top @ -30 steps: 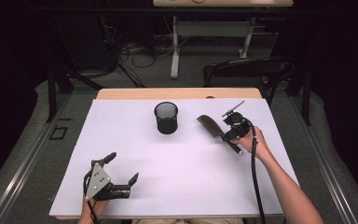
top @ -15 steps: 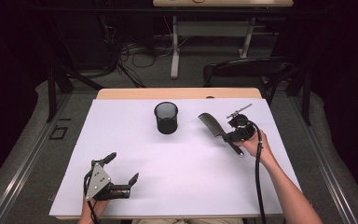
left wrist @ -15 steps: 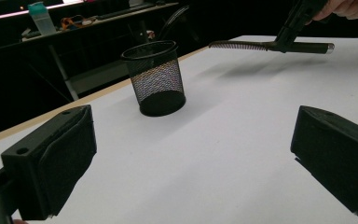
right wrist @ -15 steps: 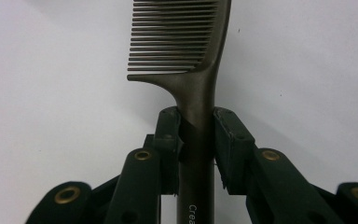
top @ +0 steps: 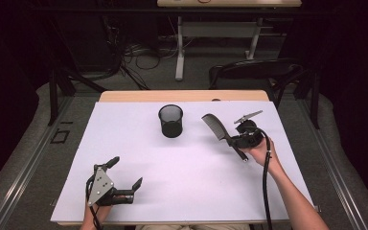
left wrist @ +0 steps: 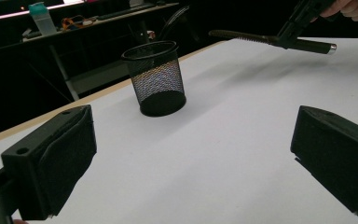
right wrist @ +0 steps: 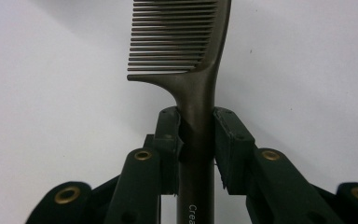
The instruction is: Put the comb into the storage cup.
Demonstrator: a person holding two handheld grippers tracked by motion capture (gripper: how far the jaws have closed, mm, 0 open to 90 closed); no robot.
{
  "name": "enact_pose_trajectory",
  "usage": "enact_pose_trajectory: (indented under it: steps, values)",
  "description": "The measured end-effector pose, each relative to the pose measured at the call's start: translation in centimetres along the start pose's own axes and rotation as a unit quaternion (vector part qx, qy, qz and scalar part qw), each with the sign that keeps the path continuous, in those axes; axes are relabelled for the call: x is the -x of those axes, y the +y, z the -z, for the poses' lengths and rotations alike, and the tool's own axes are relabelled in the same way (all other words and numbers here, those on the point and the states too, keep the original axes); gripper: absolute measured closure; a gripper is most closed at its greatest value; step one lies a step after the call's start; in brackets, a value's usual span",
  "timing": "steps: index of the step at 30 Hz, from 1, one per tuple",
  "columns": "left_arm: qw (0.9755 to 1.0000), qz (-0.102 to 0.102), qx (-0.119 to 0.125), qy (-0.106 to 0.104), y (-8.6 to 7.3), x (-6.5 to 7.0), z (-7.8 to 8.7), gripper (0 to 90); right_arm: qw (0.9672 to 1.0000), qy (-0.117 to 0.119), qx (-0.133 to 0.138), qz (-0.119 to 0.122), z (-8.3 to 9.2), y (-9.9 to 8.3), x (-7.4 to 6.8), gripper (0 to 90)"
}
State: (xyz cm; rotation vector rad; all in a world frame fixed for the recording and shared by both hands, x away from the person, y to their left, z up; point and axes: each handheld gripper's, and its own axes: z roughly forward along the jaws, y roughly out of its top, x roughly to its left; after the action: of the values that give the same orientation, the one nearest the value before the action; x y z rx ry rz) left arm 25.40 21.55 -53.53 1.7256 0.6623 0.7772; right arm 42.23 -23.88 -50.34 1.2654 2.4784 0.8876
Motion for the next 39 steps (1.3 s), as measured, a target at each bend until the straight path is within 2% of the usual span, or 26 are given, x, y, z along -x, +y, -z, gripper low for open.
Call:
enact_pose_trajectory:
  steps: [15, 24, 39]
  values:
    - [1.0000, -0.003, 0.002, 0.000, 0.0, 0.0, 0.0, 0.1, 0.9992, 0.010, 0.039, 0.004, 0.8, -0.5, -0.8, 72.5]
    - [1.0000, -0.002, 0.001, -0.002, 0.0, -0.1, -0.1, 0.1, 0.9973, 0.020, 0.070, 0.011, 1.3, -0.7, -1.7, 72.5]
    - [1.0000, -0.004, 0.001, -0.003, 0.0, 0.0, -0.1, 0.1, 0.9948, 0.032, 0.095, 0.017, 1.3, -0.6, -2.9, 72.5]
